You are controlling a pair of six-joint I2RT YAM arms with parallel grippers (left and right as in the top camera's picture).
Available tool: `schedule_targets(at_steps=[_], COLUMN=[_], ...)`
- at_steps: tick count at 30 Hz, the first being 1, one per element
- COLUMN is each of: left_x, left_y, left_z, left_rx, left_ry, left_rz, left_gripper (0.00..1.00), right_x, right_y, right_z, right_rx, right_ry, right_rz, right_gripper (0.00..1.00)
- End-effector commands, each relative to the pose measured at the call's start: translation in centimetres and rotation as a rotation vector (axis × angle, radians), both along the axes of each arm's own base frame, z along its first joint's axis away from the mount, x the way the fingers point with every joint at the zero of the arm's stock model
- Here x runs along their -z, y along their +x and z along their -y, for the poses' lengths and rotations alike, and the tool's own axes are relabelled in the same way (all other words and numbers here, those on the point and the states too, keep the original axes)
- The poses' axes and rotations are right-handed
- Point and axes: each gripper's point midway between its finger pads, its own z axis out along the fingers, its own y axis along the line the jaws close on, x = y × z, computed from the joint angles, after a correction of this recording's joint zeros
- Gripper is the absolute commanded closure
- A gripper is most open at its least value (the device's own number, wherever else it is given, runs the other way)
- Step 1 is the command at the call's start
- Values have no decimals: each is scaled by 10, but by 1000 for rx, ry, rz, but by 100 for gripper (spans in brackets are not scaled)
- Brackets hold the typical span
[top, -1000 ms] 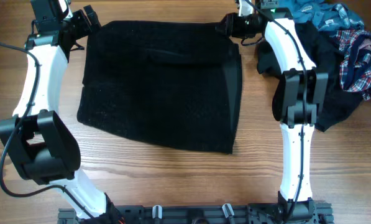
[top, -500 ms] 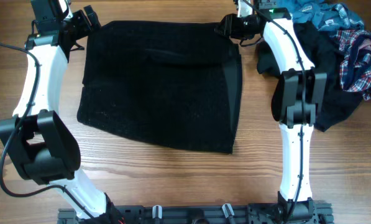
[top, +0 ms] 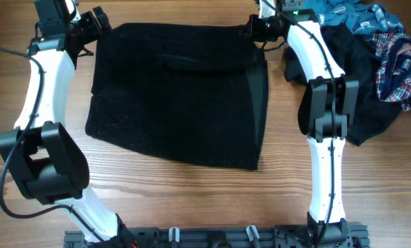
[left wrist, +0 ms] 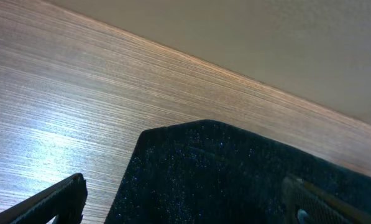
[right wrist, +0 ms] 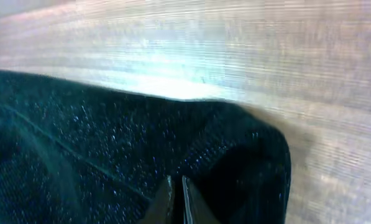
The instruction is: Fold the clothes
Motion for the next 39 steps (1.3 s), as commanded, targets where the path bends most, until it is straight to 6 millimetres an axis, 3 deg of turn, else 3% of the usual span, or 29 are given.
schedule_targets(at_steps=[1, 8, 14, 20, 22, 23, 25, 29, 34, 39], left_x=[-10, -9, -9, -9, -9, -9, -9, -8, -10, -20], left_y=[4, 4, 4, 4, 4, 4, 3, 3, -1, -16], left_z=[-1, -1, -1, -1, -1, -1, -1, -1, -1, 3], left_rx=[-1, -1, -1, -1, -1, -1, -1, -1, -2, 6], left_ry=[18, 18, 18, 18, 17, 17, 17, 17, 15, 5], left_rz=[20, 20, 20, 20, 19, 19, 16, 12, 5, -22], left_gripper=[0, 0, 0, 0, 0, 0, 0, 0, 0, 0], right_x=[11, -12, -28, -47, -53, -55, -59, -54, -51, -83], right_y=[10, 30, 50, 64, 68, 70, 72, 67, 40, 2], right_z=[-2, 15, 45, 49, 46, 44, 43, 43, 53, 72], right_rx=[-6, 31, 99, 95, 80, 78, 79, 80, 65, 72], right_ry=[10, 26, 47, 65, 59, 57, 54, 55, 44, -71], right_rz=[32, 124, 194, 297, 340, 356, 375, 337, 198, 105], right_gripper=[96, 96, 96, 92, 80, 60, 0, 0, 0, 0])
